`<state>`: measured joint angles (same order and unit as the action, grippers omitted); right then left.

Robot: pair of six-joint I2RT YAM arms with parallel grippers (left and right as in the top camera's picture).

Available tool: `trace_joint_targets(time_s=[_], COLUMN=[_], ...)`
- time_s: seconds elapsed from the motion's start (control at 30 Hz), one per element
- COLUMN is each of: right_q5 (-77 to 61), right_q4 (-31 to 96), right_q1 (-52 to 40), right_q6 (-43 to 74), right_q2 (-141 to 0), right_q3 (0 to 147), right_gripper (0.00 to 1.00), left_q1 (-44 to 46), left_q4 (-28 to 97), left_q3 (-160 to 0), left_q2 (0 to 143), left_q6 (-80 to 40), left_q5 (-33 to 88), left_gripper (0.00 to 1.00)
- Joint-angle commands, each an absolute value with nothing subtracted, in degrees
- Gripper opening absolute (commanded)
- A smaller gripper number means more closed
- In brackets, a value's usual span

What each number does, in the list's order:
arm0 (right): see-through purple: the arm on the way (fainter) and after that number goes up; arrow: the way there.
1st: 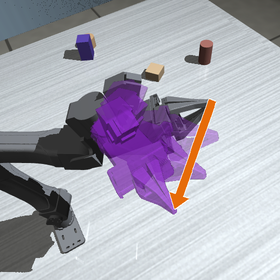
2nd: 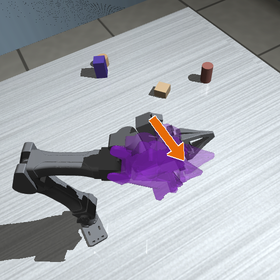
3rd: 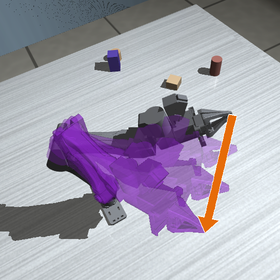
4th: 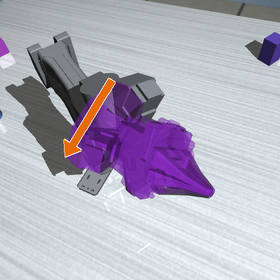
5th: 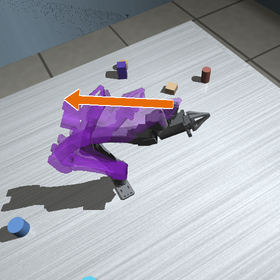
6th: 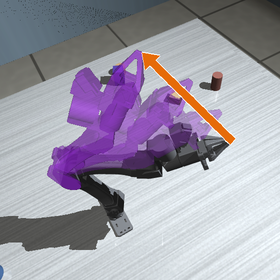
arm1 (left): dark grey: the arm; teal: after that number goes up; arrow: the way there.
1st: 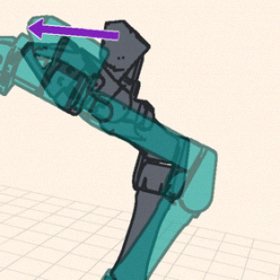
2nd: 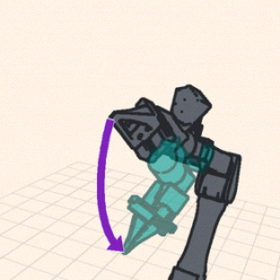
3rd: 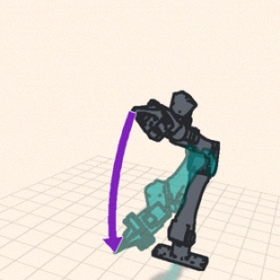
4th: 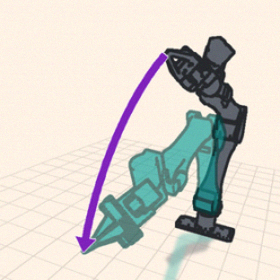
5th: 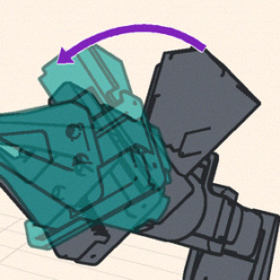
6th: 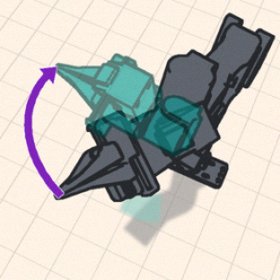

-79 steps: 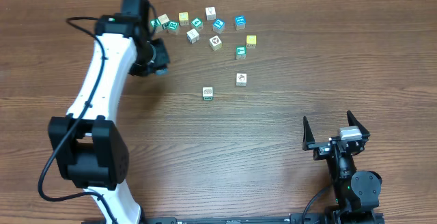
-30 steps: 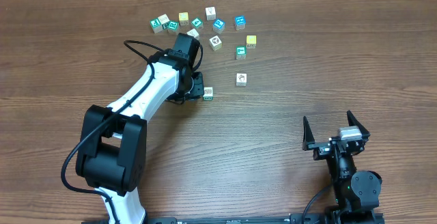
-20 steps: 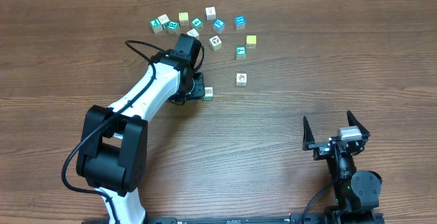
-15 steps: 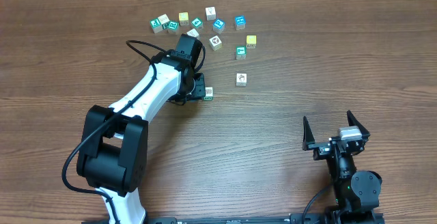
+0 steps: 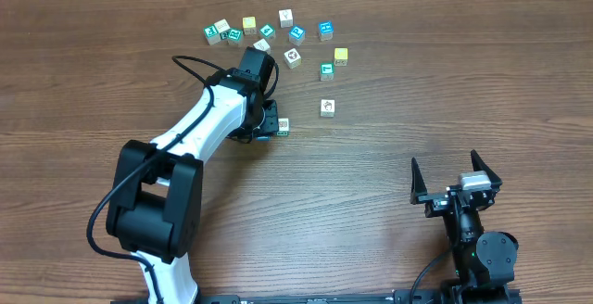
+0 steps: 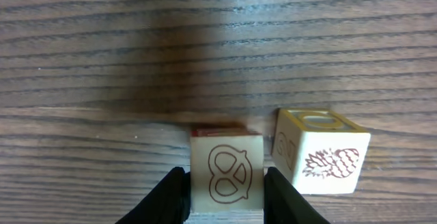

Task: Form a horizontal line
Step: 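Lower the pretzel block onto the table left of the pineapple block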

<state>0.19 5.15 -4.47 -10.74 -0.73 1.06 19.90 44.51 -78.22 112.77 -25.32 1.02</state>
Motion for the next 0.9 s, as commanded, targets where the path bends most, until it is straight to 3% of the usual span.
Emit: trace_joint_targets(time_s=[0.0,0.63,0.7,0.83,0.87], right_q5=[-0.12,-0.12,-0.12,-0.12,-0.12], right_q4=[4.82,4.82,4.82,4.82,4.82], right_q1=[-4.1,-4.1,-4.1,-4.1,-4.1], right_q6=[-10.96,-10.96,-10.98,-10.98,-10.96], right_q2=[-0.19,-0.19,-0.19,-0.19,-0.19], right_q3=[0.45,0.45,0.45,0.45,0.45], right_gripper=[1.0,1.0,1.0,1.0,1.0], left_q1=[20.18,18.52,18.17,17.56,17.54], left_q4=[44.31,50.33,51.72,55.88,57.19], left_q3=[-77.71,-86.72,-87.33,-87.0,-86.87], left_q2=[113.62,113.6,113.62,113.62,113.62], left_q6=[-25.69,-24.21,-24.23,-24.27,-24.27], left_q5=[-0.45,-0.43,-0.43,-0.45,-0.43], left_gripper=[0.33,0.37,0.33,0.06,0.04])
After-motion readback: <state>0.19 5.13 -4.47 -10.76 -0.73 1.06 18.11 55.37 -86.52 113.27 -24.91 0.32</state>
